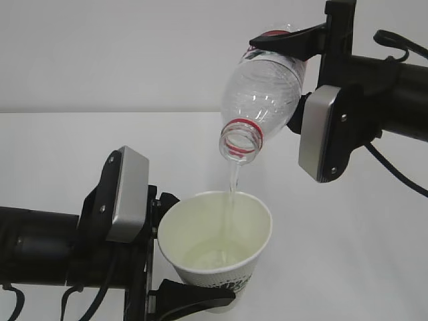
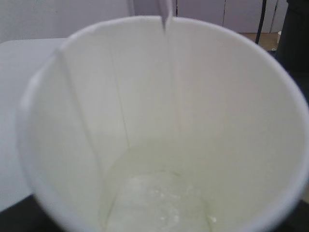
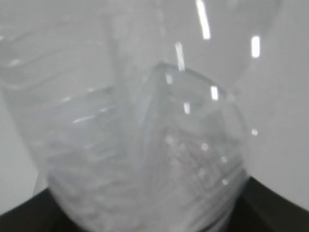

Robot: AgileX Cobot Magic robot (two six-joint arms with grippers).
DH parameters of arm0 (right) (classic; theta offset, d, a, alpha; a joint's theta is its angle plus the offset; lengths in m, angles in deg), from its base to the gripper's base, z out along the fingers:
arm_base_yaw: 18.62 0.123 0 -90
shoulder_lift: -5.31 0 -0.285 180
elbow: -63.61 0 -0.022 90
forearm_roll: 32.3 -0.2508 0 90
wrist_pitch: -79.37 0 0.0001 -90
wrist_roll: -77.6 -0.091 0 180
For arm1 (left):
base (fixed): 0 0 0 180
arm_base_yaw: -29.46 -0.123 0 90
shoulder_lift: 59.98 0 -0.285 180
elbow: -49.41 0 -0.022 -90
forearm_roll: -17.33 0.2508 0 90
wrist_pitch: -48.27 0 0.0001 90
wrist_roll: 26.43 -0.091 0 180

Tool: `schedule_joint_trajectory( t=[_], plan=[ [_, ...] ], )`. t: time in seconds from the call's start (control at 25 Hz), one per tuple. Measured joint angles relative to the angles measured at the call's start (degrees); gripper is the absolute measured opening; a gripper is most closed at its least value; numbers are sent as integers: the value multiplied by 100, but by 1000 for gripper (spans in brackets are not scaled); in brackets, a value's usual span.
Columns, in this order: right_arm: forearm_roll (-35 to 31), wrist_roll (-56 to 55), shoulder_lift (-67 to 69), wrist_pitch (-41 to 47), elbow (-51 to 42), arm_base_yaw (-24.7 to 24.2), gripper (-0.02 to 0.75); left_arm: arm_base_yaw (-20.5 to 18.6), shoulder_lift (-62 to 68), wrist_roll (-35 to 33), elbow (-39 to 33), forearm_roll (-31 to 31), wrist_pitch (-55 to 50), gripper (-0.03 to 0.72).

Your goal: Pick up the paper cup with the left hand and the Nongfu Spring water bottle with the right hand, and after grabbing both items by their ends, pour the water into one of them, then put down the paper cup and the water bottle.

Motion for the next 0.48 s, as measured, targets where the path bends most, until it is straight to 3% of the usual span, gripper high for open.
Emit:
schedule_joint_trajectory(
  t=[0.48],
  plan=[
    [0, 41, 0, 0, 0, 0, 479, 0, 0, 0, 0, 0, 0, 570]
  ],
)
